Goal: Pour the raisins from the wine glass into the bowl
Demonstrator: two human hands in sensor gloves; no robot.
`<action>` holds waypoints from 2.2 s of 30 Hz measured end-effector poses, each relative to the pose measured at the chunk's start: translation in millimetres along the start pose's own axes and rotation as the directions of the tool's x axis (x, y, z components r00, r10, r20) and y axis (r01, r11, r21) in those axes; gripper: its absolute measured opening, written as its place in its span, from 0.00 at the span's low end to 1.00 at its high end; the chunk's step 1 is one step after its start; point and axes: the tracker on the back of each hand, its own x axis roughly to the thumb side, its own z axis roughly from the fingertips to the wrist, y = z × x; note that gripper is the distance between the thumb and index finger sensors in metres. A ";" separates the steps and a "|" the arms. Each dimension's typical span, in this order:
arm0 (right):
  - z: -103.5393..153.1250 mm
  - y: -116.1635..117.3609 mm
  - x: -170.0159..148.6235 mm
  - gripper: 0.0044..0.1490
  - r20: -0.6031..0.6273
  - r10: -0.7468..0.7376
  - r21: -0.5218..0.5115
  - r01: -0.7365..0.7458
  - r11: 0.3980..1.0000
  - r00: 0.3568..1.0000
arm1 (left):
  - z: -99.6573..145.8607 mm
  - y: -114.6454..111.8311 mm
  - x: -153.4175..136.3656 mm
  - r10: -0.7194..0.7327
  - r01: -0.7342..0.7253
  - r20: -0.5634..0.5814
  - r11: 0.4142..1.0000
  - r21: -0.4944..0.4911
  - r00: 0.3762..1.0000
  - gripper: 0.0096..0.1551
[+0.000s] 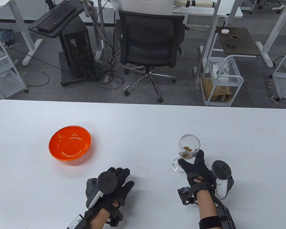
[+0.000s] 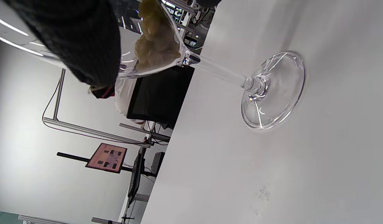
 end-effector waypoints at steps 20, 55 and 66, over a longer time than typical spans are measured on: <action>-16.2 12.3 -16.1 0.58 -0.049 -0.048 0.121 0.054 0.991 0.998 | -1.9 -2.1 0.7 -0.003 0.003 -0.018 1.000 -0.020 1.000 0.40; -3.8 10.3 -21.0 0.29 0.035 -0.147 0.102 0.143 0.984 0.988 | -1.0 -3.4 -5.8 0.063 -0.067 -0.059 0.996 -0.058 0.996 0.40; 9.9 31.6 -8.0 0.29 0.084 -0.151 0.156 0.137 0.978 0.985 | 2.8 1.9 -10.4 0.212 -0.214 -0.058 0.976 -0.033 0.976 0.41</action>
